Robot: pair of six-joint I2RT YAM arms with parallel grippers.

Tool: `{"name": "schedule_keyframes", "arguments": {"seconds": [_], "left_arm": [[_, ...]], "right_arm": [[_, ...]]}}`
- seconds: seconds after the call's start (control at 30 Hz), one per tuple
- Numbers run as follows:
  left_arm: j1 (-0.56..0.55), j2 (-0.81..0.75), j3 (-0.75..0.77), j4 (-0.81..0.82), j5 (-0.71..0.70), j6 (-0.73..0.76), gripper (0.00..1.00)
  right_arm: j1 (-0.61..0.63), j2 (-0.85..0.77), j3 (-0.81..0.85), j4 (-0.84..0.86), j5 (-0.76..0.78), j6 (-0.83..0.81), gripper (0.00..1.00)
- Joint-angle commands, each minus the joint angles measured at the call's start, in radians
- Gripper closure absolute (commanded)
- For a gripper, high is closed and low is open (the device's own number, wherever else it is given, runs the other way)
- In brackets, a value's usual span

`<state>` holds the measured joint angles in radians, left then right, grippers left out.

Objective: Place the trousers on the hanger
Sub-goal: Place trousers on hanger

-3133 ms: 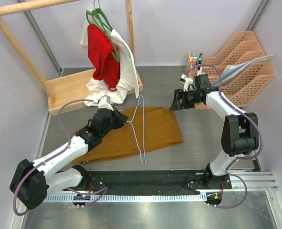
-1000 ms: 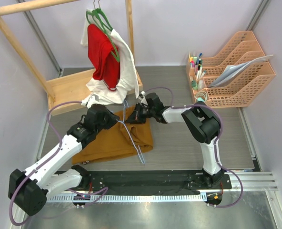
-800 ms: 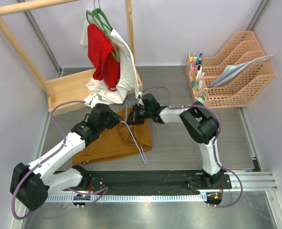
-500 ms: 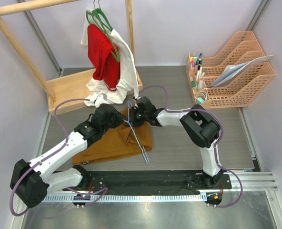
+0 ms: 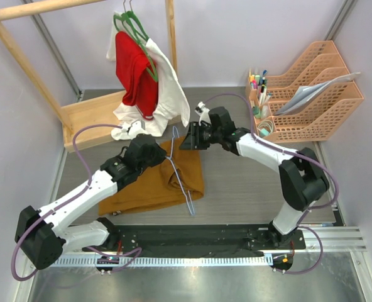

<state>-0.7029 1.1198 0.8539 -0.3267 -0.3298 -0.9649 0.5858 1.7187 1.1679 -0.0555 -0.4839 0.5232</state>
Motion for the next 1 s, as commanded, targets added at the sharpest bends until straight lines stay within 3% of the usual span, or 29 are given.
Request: {"name": "schedule_keyframes", "arguments": {"seconds": [0.0, 0.17, 0.23, 0.3, 0.4, 0.47, 0.77, 0.83, 0.97], "left_arm": [[-0.004, -0.025, 0.019, 0.037, 0.006, 0.018, 1.0], [-0.006, -0.043, 0.025, 0.058, 0.006, 0.055, 1.0], [-0.006, -0.04, 0.033, 0.069, 0.002, 0.055, 1.0], [-0.006, -0.022, 0.037, 0.077, 0.009, 0.045, 1.0], [-0.007, 0.008, 0.05, 0.086, 0.02, 0.032, 1.0], [-0.006, 0.041, 0.057, 0.083, 0.008, 0.028, 1.0], [-0.009, 0.107, 0.123, 0.06, -0.008, 0.095, 1.0], [-0.009, 0.117, 0.126, 0.055, -0.005, 0.092, 1.0], [-0.014, 0.132, 0.135, 0.055, -0.011, 0.098, 1.0]], "right_arm": [[0.014, -0.096, -0.075, -0.053, -0.124, -0.057, 0.66], [0.055, -0.006, -0.108, 0.008, -0.22, -0.026, 0.9], [0.103, 0.057, -0.131, 0.054, -0.245, 0.047, 0.96], [0.135, 0.096, -0.154, 0.179, -0.234, 0.083, 0.96], [0.163, 0.192, -0.111, 0.198, -0.213, 0.106, 0.93], [0.149, 0.216, -0.08, 0.163, -0.197, 0.077, 0.84], [-0.039, -0.086, -0.04, -0.171, -0.222, -0.144, 0.63], [-0.044, -0.123, -0.048, -0.176, -0.234, -0.144, 0.61], [-0.026, -0.136, -0.076, -0.089, -0.228, -0.059, 0.45]]}}
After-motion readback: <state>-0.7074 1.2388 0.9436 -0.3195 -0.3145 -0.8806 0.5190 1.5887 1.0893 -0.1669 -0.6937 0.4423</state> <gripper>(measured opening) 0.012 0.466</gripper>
